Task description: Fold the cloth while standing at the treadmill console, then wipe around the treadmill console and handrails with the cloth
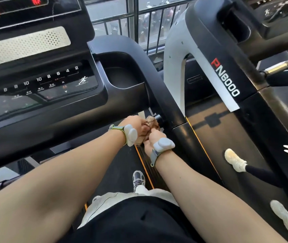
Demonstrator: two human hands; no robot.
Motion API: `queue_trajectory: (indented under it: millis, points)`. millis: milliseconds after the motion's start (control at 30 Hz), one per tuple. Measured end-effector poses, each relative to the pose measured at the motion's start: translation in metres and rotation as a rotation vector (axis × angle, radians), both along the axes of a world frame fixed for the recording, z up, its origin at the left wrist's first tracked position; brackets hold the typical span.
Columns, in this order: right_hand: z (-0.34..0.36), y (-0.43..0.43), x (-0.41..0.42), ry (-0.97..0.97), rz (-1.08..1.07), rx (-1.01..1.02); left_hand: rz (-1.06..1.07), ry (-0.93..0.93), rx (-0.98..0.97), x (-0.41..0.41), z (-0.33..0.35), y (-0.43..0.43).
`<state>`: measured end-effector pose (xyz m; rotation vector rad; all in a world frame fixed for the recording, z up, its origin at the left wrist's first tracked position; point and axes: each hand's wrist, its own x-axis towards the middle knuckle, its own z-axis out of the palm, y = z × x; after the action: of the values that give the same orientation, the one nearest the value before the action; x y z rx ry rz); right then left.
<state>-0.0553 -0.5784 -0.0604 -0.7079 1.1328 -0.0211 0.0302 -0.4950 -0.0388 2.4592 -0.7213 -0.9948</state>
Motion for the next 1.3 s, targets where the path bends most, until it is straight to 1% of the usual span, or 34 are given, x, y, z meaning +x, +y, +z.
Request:
queue_trajectory:
  millis: [67, 200, 300, 400, 500, 567, 633, 667, 700, 800, 867, 900, 967, 1033, 1100, 1133, 1233, 1300]
  points:
    - [0.001, 0.001, -0.001, 0.004, 0.013, -0.001, 0.003, -0.003, -0.022, -0.005, 0.0, 0.001]
    - [-0.004, 0.003, -0.004, 0.08, 0.222, -0.085, 0.056, 0.0, -0.068, -0.011, 0.003, 0.017]
    - [-0.002, 0.007, -0.005, 0.068, 0.259, -0.103, 0.093, -0.04, -0.025, -0.013, 0.007, 0.034]
    - [0.003, 0.007, -0.003, 0.094, 0.409, -0.122, 0.164, -0.059, 0.03, -0.012, 0.012, 0.047]
    - [0.01, 0.006, 0.004, 0.025, 0.504, -0.092, 0.24, -0.121, 0.103, -0.012, 0.024, 0.056]
    - [0.017, 0.009, 0.007, -0.023, 0.474, -0.048, 0.308, -0.175, 0.085, -0.007, 0.029, 0.059]
    - [0.024, 0.012, 0.016, -0.091, 0.387, 0.0, 0.431, -0.211, -0.012, -0.001, 0.037, 0.059]
    - [0.028, 0.013, 0.023, -0.116, 0.356, -0.009, 0.495, -0.243, -0.07, 0.004, 0.043, 0.056]
    - [0.032, 0.013, 0.031, -0.152, 0.347, -0.026, 0.549, -0.283, -0.118, 0.01, 0.049, 0.055]
    - [0.048, 0.006, 0.066, -0.171, 0.34, -0.1, 0.632, -0.427, -0.219, 0.032, 0.058, 0.049]
    - [0.057, 0.002, 0.092, -0.139, 0.367, -0.163, 0.655, -0.547, -0.223, 0.047, 0.057, 0.049]
    - [0.052, -0.001, 0.105, -0.104, 0.402, -0.23, 0.661, -0.587, -0.197, 0.053, 0.057, 0.05]
    - [0.04, -0.005, 0.122, 0.0, 0.491, -0.355, 0.67, -0.575, -0.146, 0.063, 0.052, 0.051]
    - [0.047, -0.004, 0.122, 0.032, 0.538, -0.398, 0.652, -0.495, -0.115, 0.065, 0.048, 0.047]
    - [0.042, -0.003, 0.122, -0.002, 0.5, -0.43, 0.61, -0.408, -0.1, 0.066, 0.044, 0.043]
    - [0.039, 0.0, 0.123, -0.037, 0.445, -0.399, 0.601, -0.388, -0.089, 0.067, 0.041, 0.042]
    - [0.037, 0.01, 0.124, -0.119, 0.313, -0.363, 0.601, -0.428, -0.064, 0.065, 0.038, 0.038]
    - [0.032, 0.01, 0.13, -0.111, 0.323, -0.376, 0.579, -0.474, -0.027, 0.063, 0.034, 0.036]
